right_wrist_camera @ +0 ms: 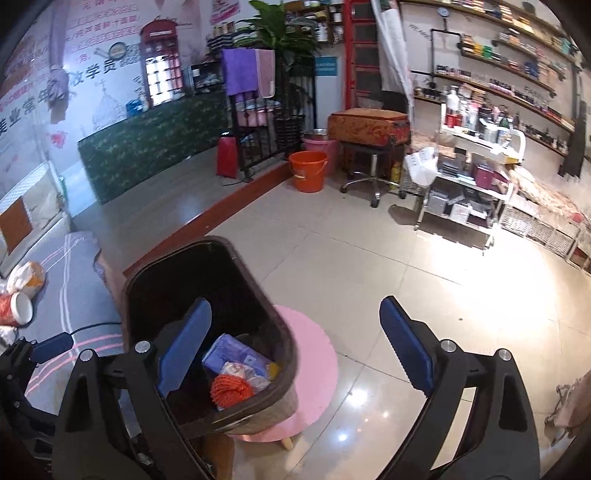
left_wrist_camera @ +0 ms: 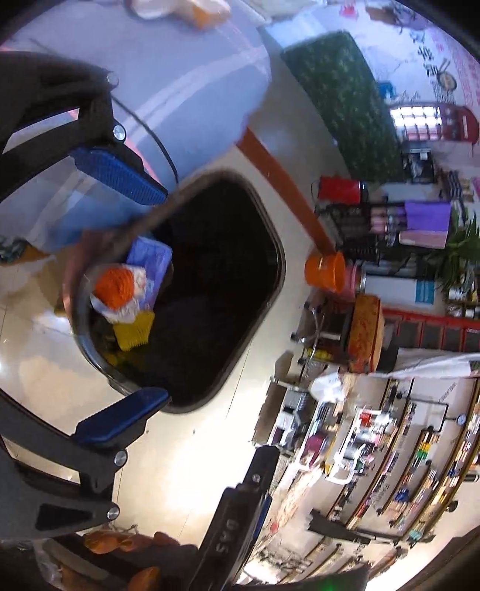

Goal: Collect trash
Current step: 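Return both tools to the bed and lower the right gripper onto the red cup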

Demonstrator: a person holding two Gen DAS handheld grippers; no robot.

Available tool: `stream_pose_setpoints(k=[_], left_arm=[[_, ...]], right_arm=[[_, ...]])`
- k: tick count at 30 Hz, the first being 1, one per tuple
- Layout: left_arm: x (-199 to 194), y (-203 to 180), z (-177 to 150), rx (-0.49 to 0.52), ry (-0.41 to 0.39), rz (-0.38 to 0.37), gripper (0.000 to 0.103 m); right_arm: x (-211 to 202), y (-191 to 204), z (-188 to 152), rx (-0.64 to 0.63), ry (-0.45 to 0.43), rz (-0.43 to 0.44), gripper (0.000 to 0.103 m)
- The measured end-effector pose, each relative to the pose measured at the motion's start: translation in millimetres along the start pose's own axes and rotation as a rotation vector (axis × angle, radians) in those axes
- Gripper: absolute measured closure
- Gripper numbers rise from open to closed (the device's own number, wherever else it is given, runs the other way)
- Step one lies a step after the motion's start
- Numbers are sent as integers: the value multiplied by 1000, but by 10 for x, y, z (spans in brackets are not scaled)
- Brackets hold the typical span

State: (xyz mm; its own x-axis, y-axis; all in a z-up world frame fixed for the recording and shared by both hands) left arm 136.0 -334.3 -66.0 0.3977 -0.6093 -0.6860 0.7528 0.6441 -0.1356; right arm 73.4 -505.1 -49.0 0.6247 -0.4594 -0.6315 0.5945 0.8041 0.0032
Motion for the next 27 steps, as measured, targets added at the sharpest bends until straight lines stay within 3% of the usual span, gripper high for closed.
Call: stream_pose_setpoints(k=[6,11,20,27], left_arm=[[-387,342,-199,-27,-39,108,5],[-671,685,-357,-137,-60,149,5],[-1195,1285,-702,-300,-106,297,5],[-1560,1771,-980,-395,-110,378,5]], right_arm=[[78,455,-69,-61,45,135,12],[94,872,-159,-136,78,229,11],[-166,1962,-309,-314,108,452,11],[-316,2777,-442,-417,179,625,11]])
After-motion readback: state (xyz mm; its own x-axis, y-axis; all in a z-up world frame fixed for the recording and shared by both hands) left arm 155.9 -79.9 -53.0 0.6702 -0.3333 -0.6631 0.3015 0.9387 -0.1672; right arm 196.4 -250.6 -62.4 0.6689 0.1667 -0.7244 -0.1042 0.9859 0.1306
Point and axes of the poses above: each gripper's, at about its wrist camera, not at the fingertips, and x roughly the way its jaws point, y to its left, z to its top, the point moved 1 cm from there along x, roughly the way its jaws point, and after that the axes turned 5 degrees about -x, right-handed, at the moved point
